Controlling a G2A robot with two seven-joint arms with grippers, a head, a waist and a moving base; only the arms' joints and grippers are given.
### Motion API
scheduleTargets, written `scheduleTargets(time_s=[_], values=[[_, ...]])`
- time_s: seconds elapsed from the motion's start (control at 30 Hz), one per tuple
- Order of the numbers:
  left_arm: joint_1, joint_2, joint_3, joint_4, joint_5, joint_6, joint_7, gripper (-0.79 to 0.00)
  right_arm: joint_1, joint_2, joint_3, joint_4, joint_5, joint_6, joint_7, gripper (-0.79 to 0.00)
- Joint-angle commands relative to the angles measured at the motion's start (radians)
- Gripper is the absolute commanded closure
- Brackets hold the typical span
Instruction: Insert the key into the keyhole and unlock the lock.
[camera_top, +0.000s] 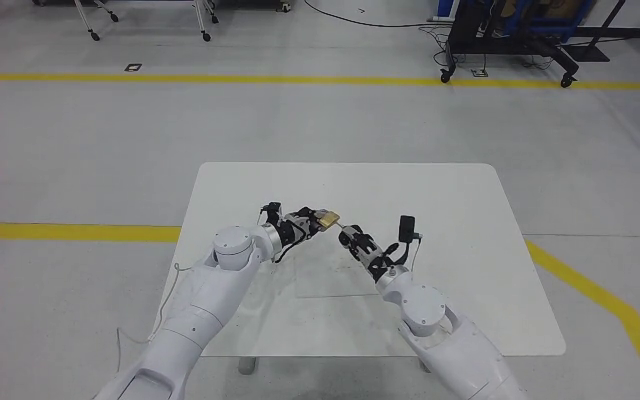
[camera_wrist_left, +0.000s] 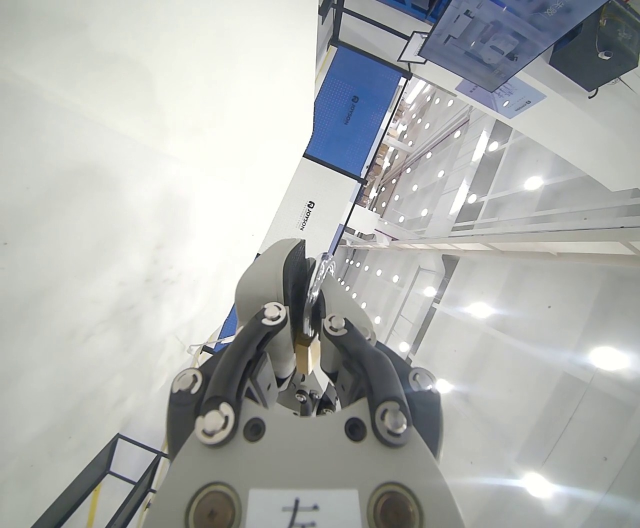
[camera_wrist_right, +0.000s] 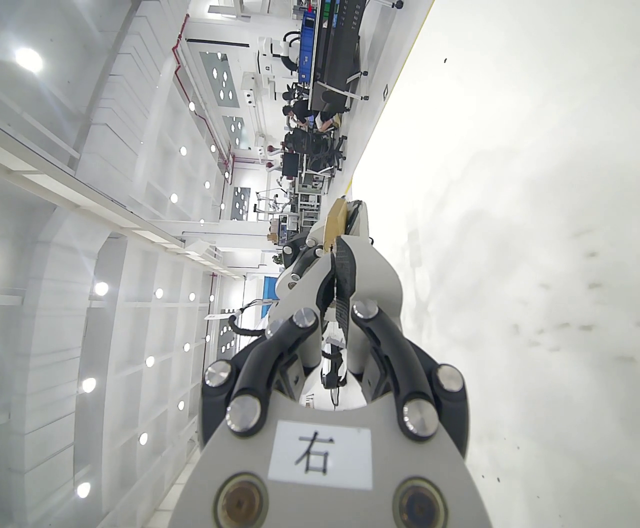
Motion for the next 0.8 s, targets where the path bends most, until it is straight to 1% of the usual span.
scheduleTargets(time_s=[0.0,0.3,0.47,0.77], values=[[0.001,-0.001,0.0,-0.002,0.004,0.003,0.003,0.0,0.004,-0.003,-0.004,0.005,-0.008,0.002,-0.001,0.0],[0.001,-0.003,-0.003,-0.002,0.01,0.004,0.012,0.0,-0.004,-0.008,0.005,-0.005,-0.02,-0.008,0.027,0.0],[0.001,-0.004,-0.005,0.001,0.017,-0.009,0.0,0.0,-0.024,-0.004,0.028,-0.028,-0.035,0.008,0.068,0.0],[0.006,-0.005,-0.005,-0.004,0.036,-0.027,-0.015,0.0,-0.021,-0.009,0.038,-0.028,-0.045,0.033,0.076,0.0]])
